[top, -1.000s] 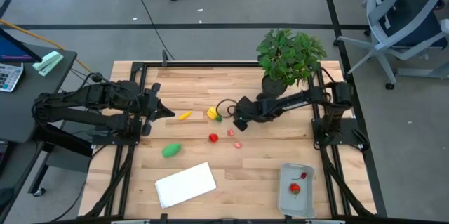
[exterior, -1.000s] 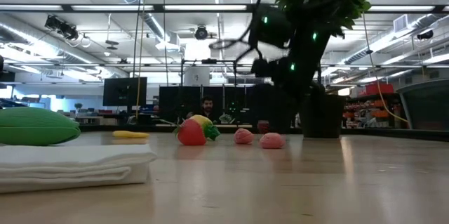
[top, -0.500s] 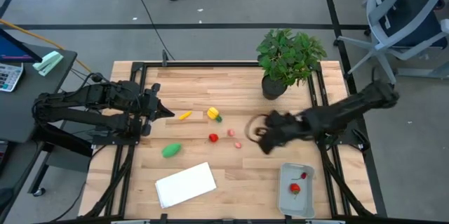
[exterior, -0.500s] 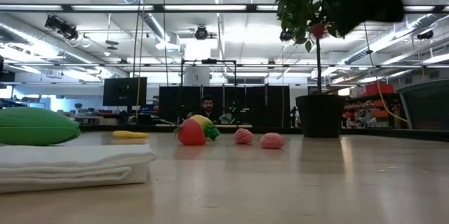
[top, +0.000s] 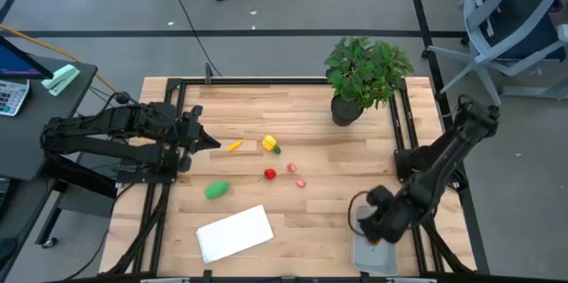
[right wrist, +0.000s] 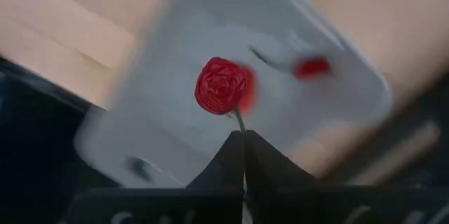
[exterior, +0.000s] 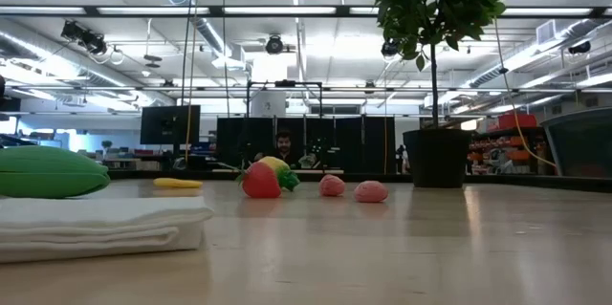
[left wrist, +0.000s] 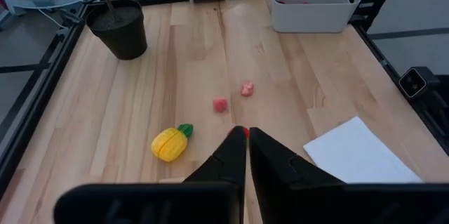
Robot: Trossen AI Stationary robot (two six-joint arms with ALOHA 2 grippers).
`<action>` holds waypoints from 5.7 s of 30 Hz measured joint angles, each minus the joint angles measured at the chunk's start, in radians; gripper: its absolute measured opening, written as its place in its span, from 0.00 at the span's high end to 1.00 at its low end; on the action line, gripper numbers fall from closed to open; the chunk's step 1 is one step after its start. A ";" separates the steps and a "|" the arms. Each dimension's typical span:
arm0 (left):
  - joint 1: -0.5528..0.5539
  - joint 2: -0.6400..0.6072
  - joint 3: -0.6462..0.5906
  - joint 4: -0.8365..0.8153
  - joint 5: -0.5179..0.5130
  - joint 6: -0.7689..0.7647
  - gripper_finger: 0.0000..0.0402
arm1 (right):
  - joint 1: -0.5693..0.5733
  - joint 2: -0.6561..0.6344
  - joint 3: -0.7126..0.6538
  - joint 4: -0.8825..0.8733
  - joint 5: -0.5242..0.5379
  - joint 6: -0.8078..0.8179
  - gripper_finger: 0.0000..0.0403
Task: Pick and placing Produce into tupperware
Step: Put the red cherry into the gray bin, then put the bottom pink peach into the gray bin, then put the pink peach into the gray bin
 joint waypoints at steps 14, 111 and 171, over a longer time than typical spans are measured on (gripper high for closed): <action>0.000 0.000 0.000 0.000 0.000 -0.050 0.94 | -0.076 0.149 0.000 -0.031 0.027 -0.335 0.85; 0.000 0.000 0.000 -0.002 0.000 -0.053 0.97 | -0.497 0.265 -0.003 0.645 0.460 -1.214 0.93; 0.000 0.000 0.000 0.000 0.000 -0.077 0.97 | -0.512 0.194 0.000 0.592 0.533 -1.203 0.67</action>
